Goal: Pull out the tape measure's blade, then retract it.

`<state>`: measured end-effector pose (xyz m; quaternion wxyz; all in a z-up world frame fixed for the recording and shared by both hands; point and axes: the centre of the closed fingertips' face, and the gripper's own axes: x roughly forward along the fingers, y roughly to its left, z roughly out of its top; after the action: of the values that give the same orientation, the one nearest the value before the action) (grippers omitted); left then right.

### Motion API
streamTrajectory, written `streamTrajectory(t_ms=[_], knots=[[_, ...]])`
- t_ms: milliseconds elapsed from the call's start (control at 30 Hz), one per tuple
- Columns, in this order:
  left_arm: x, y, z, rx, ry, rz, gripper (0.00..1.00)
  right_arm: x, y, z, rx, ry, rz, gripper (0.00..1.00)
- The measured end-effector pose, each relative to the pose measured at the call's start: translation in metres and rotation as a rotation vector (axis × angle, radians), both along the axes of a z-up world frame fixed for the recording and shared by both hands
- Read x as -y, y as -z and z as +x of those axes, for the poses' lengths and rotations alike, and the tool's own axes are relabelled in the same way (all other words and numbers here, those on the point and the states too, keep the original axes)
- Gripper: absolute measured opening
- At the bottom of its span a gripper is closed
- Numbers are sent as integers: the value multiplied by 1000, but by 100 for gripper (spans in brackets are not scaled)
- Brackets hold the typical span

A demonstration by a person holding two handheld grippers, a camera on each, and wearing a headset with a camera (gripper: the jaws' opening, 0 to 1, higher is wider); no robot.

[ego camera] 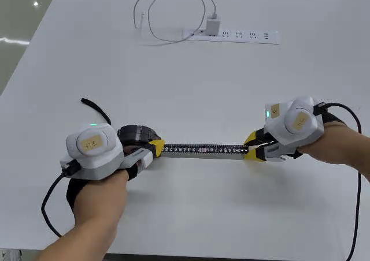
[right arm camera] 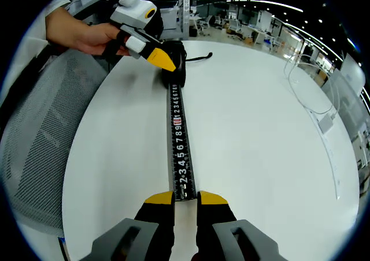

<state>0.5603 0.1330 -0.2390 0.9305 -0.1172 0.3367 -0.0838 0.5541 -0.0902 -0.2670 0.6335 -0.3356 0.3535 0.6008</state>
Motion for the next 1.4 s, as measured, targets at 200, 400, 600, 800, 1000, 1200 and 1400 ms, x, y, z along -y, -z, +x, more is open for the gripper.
streamTrajectory(t_ms=[200, 400, 600, 800, 1000, 1200, 1400], knots=[[0, -1, -1, 0, 2, -3, 58, -3, 1, 1, -1, -3, 6, 9], [1, -2, -1, 0, 3, -8, 58, -10, 0, 1, -2, -6, 18, 9], [0, -2, -2, -1, 4, -13, 58, -18, -2, 1, -4, -9, 28, 9], [0, -2, -2, -1, 3, -18, 58, -25, -3, 1, -5, -12, 38, 9], [0, -2, -1, -2, 3, -20, 58, -33, -4, 1, -5, -16, 46, 9], [0, -1, -1, -4, 2, -25, 58, -42, -5, 2, -1, -18, 58, 9], [0, -1, -1, -3, 2, -27, 58, -50, -4, 2, -1, -23, 67, 9]])
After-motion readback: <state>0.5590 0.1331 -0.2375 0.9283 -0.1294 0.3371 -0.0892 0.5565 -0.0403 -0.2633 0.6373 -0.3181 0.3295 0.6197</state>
